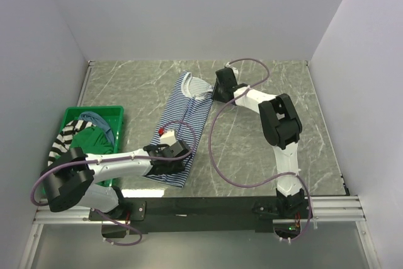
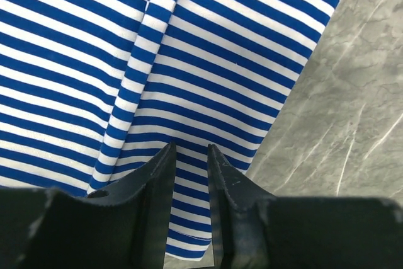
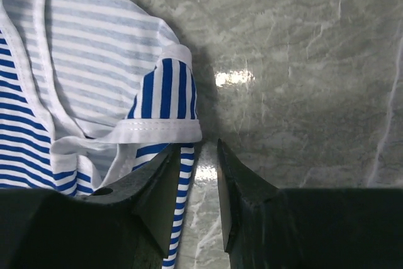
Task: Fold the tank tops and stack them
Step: Fold the tank top
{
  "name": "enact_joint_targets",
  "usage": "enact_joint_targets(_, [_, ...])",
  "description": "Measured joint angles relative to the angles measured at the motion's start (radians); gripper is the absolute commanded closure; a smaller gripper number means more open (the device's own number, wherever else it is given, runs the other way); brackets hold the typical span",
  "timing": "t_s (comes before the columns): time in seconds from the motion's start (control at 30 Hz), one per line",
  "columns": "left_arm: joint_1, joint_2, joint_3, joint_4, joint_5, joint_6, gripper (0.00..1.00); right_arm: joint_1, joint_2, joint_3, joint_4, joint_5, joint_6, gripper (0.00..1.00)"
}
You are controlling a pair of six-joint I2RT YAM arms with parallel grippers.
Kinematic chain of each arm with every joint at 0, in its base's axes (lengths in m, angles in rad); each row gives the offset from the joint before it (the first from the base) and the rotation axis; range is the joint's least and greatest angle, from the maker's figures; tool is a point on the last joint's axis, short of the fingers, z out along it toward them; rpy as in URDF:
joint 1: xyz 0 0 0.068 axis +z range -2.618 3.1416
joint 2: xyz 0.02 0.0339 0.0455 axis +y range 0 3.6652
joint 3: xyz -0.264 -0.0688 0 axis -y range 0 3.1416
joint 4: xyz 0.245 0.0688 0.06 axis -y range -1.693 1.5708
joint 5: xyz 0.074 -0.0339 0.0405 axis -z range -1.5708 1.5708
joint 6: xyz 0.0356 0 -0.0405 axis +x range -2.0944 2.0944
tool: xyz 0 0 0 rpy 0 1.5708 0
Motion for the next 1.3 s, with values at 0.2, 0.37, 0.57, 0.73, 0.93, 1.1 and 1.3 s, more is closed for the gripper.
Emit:
enact_joint_targets(0.2, [0.001,-0.005,-0.006,0.013,0.012,0.023,0.69,0.000,0.034,0.112,-0.078,0.023,0.000,0.63])
enact_joint_targets(0.37, [0.004,-0.020,-0.015,0.016,0.040,0.047,0.68,0.000,0.099,0.245,-0.163,0.035,-0.005,0.66])
enact_joint_targets(0.57, [0.004,-0.042,-0.024,-0.005,0.090,0.075,0.69,0.000,0.135,0.298,-0.224,0.047,-0.016,0.93])
enact_joint_targets(0.73, [0.005,-0.046,-0.028,-0.003,0.127,0.105,0.69,0.000,0.135,0.298,-0.251,0.075,-0.039,1.00])
enact_joint_targets(0.93, [0.005,-0.052,-0.034,0.002,0.164,0.128,0.70,0.002,0.101,0.254,-0.235,0.140,-0.149,1.00])
enact_joint_targets(1.1, [0.005,-0.060,-0.041,0.004,0.185,0.147,0.71,0.024,0.040,0.230,-0.221,0.223,-0.299,1.00])
enact_joint_targets(1.3, [0.006,-0.065,-0.047,0.010,0.204,0.162,0.72,0.107,0.021,0.262,-0.165,0.352,-0.491,0.75])
